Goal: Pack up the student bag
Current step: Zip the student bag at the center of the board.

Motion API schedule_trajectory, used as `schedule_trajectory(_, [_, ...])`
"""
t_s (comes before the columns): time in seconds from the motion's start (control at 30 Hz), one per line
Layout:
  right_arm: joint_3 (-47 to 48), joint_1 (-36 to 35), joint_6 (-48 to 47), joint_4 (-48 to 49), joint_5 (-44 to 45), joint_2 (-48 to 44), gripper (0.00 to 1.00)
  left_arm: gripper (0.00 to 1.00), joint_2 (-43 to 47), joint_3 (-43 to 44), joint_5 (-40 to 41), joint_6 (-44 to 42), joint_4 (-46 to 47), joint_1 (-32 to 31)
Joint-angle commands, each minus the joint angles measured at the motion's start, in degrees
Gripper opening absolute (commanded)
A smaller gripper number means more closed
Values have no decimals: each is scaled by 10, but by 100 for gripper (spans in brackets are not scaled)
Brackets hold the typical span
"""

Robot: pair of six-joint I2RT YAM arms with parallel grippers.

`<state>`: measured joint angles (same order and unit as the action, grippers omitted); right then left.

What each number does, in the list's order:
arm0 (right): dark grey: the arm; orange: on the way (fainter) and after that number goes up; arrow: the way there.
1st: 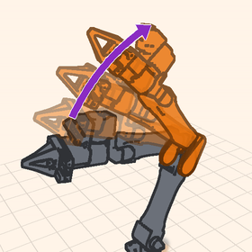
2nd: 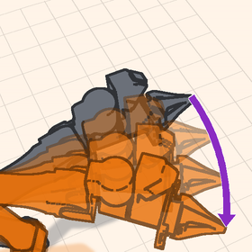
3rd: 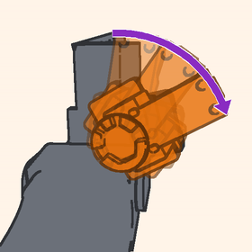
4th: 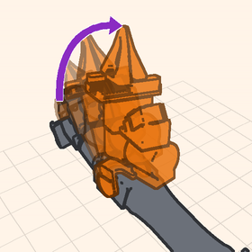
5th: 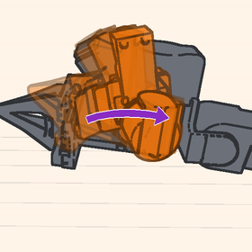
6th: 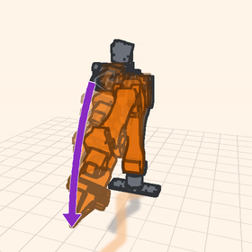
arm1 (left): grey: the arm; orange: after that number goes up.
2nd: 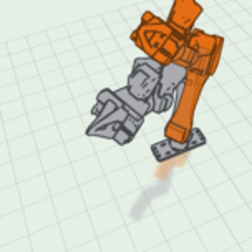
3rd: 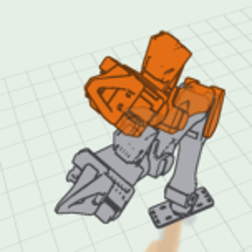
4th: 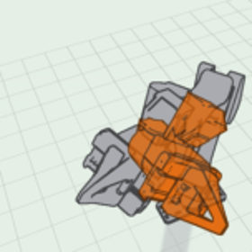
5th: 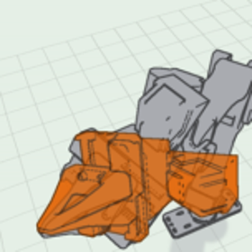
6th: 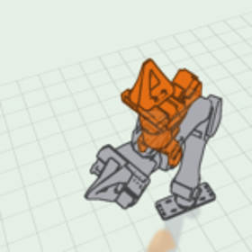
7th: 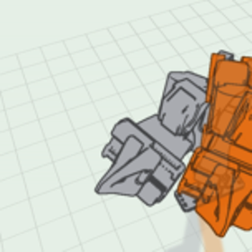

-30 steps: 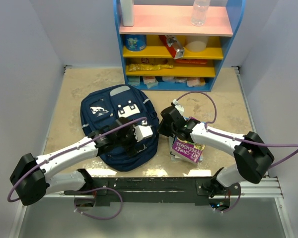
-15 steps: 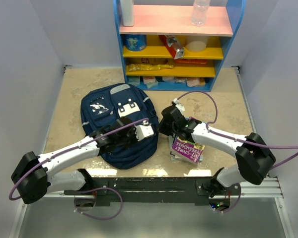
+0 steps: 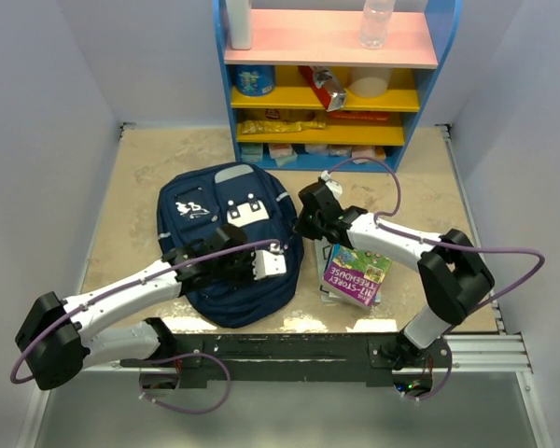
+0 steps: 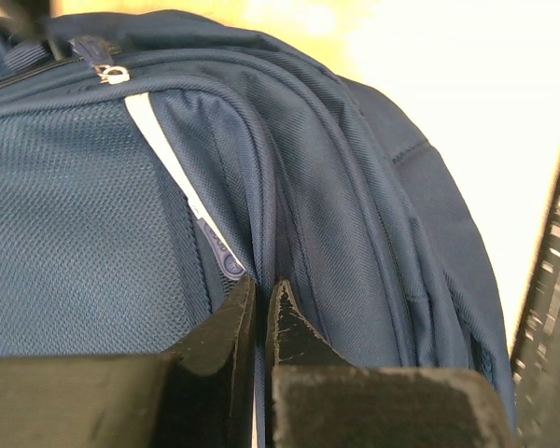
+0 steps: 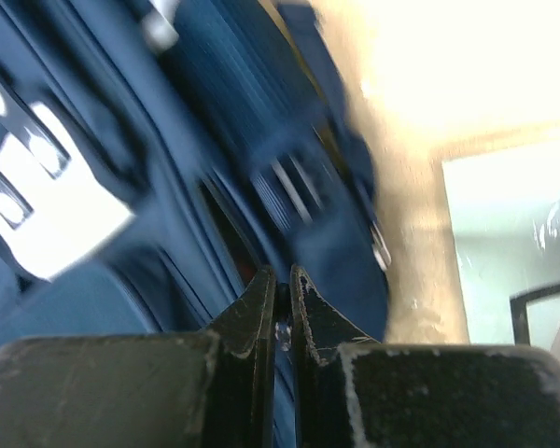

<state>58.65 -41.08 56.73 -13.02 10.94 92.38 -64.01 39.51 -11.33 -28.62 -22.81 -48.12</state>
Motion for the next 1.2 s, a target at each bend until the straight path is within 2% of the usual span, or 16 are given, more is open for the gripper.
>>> schedule_trajectory(0.0, [46, 21, -21, 40, 24, 3, 0, 0, 19, 0, -124, -68, -42, -17])
schedule_trajectory(0.23, [114, 25, -34, 43, 15, 39, 0, 0, 17, 6, -160, -145, -98, -29])
schedule_trajectory(0.43, [176, 27, -45, 38, 2, 94, 0, 0, 19, 12, -164, -160, -107, -30])
schedule_trajectory(0.67, [179, 27, -62, 66, -25, 106, 0, 0, 18, 30, -150, -157, -127, -26])
schedule_trajectory(0.73, [172, 27, -79, 56, -35, 99, 29, 0, 17, 43, -141, -145, -124, 0])
schedule_trajectory(0.8, [148, 26, -87, 41, -9, 70, 53, 0, 17, 56, -139, -131, -120, 30])
schedule_trajectory(0.87, [123, 27, -86, 43, 9, 25, 63, 0, 20, 62, -137, -128, -118, 74])
schedule_trajectory(1.07, [52, 38, -76, 41, 34, -55, 60, 0, 65, 101, -106, -144, -125, 102])
schedule_trajectory(1.17, [31, 39, -76, 54, 32, -80, 56, 0, 85, 122, -101, -153, -152, 104])
